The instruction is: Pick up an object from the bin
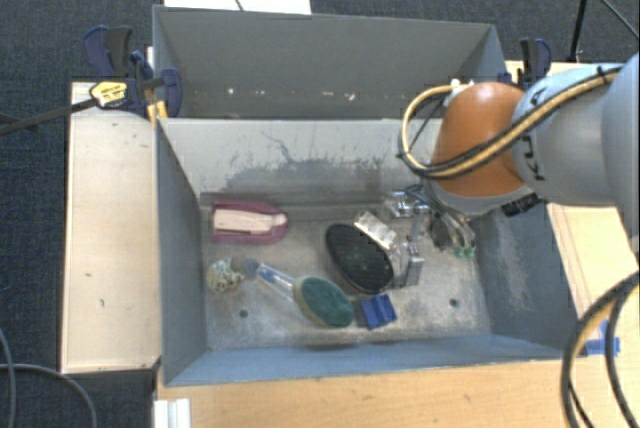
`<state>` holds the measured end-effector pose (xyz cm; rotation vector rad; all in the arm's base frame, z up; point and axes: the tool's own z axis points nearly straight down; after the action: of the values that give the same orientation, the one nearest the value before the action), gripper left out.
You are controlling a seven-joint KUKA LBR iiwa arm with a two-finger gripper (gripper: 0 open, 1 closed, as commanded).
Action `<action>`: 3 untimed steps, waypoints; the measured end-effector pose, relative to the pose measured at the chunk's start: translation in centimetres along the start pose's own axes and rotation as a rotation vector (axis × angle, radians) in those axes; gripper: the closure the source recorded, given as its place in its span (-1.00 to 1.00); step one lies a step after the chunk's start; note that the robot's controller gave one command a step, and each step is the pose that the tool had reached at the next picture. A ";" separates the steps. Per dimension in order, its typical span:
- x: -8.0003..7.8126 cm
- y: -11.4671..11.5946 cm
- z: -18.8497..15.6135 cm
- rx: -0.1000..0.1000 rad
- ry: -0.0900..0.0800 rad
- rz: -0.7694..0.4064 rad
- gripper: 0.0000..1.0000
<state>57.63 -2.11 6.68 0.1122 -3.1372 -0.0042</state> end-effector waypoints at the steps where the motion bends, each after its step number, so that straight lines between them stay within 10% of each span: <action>1: 2.0 6.8 -0.3 -0.001 -0.002 0.182 -1.00; 2: 8.4 7.4 -0.3 0.003 -0.001 0.101 -1.00; 3: 8.9 -4.2 -0.4 0.007 -0.009 -0.050 -1.00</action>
Offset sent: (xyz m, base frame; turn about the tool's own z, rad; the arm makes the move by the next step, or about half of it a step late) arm -0.0245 0.0635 0.0032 0.1860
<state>49.04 -6.90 7.08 0.1905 -3.1425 0.0065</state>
